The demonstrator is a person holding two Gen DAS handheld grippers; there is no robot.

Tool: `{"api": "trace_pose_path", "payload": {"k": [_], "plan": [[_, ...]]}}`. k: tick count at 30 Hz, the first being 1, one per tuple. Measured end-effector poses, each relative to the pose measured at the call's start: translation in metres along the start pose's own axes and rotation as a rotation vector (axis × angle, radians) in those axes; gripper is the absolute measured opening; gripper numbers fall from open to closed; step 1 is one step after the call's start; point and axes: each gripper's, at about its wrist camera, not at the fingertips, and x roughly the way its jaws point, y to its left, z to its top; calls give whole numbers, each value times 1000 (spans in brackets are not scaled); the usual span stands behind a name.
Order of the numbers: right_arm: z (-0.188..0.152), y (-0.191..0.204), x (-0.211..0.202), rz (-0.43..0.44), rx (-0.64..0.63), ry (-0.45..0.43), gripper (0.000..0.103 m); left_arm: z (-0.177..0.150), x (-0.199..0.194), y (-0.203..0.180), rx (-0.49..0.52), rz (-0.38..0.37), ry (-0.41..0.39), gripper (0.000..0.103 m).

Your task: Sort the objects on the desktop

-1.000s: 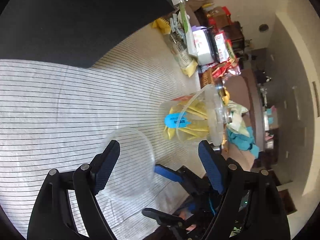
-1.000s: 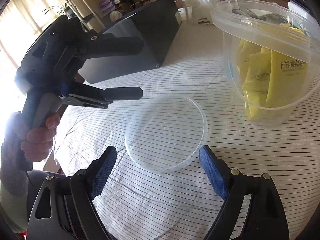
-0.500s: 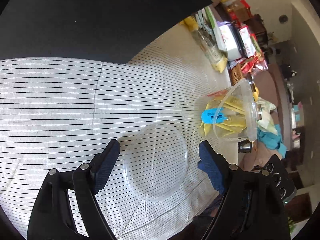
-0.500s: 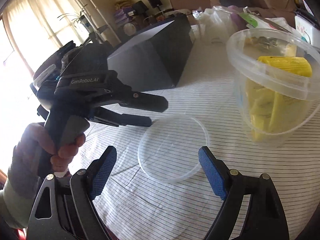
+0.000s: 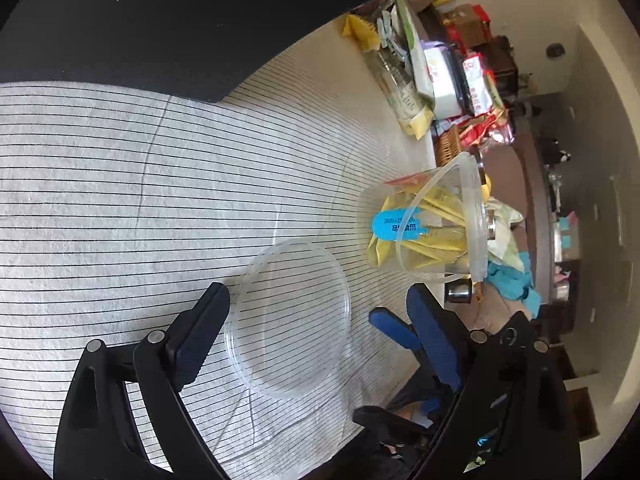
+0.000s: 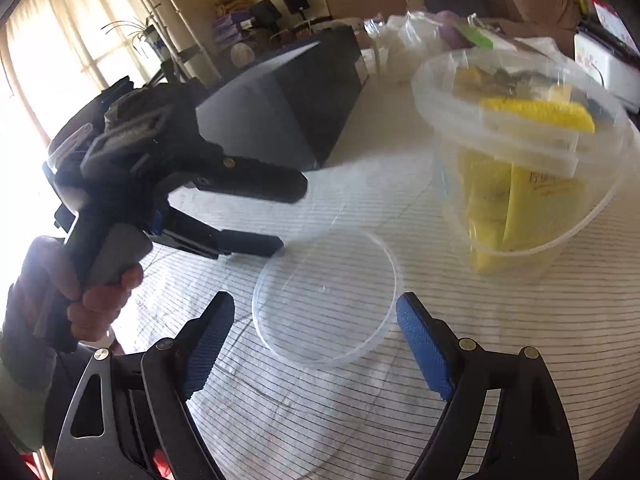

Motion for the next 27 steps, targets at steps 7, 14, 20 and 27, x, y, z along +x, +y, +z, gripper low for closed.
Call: {"api": "trace_pose_path", "payload": {"k": [7,14,20,27], "plan": [[-13,6,24,76,-32,97,86,2,3,-3,9,8,3,89],[-16,0,21,89,10,112,84,1,2,1,-14,-34,13,89],[-21,-27,10,185,178,82,78,2,-6,-5,-16,-134,4,89],[-38,-68,-5,315,392,30,63,5,-13,2,-103,-356,-20,90]]}}
